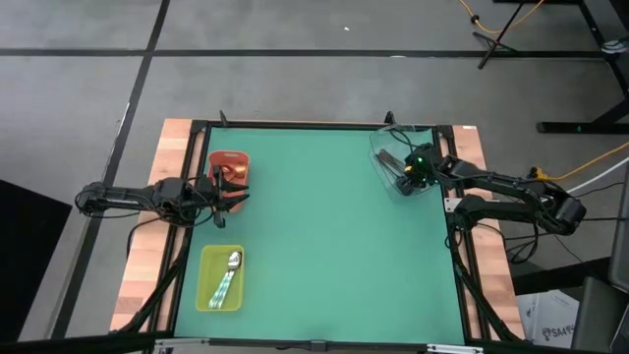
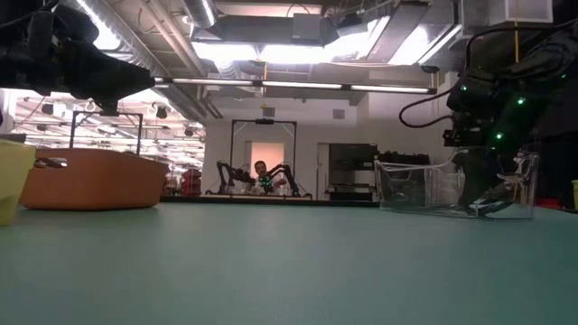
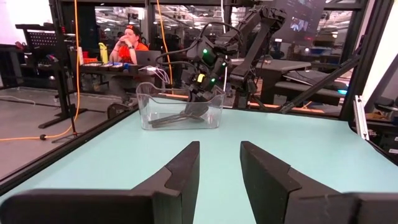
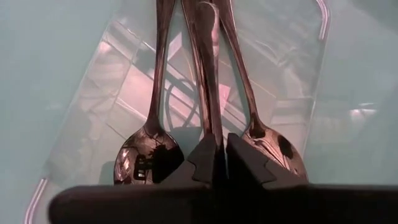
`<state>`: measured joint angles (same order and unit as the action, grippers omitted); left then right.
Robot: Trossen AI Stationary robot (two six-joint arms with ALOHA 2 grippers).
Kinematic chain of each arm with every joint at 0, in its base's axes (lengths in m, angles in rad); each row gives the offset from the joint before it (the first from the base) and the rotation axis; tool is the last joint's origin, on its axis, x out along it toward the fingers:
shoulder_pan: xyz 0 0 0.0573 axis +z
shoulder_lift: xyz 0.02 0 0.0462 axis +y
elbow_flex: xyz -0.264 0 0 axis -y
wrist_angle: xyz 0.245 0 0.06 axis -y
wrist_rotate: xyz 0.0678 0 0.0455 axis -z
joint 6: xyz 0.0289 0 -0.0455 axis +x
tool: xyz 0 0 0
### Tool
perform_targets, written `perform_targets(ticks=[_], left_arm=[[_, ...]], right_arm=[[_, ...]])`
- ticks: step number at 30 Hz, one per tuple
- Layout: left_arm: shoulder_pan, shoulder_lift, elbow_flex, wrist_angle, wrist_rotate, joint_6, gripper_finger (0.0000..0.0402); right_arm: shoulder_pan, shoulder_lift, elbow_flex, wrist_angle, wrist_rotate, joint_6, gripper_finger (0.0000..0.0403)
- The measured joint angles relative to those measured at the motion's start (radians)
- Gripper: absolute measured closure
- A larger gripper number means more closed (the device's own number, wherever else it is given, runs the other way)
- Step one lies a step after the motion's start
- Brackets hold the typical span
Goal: Sort silverware by color (type)
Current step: Put the black spoon into the transparent bin, then return to Home Position
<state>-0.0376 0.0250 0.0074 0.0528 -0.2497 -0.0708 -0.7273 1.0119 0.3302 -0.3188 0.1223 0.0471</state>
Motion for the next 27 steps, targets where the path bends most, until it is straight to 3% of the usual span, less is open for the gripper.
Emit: perform_targets(ticks=[10, 27], left_arm=[[0.000, 0.000, 0.000, 0.000, 0.000, 0.000, 0.0292], [0.000, 0.000, 0.000, 0.000, 0.000, 0.000, 0.0292]], right_arm=[[0.000, 0.000, 0.000, 0.000, 0.000, 0.000, 0.0329], [0.000, 0.000, 0.000, 0.000, -0.005, 0.000, 0.0338]])
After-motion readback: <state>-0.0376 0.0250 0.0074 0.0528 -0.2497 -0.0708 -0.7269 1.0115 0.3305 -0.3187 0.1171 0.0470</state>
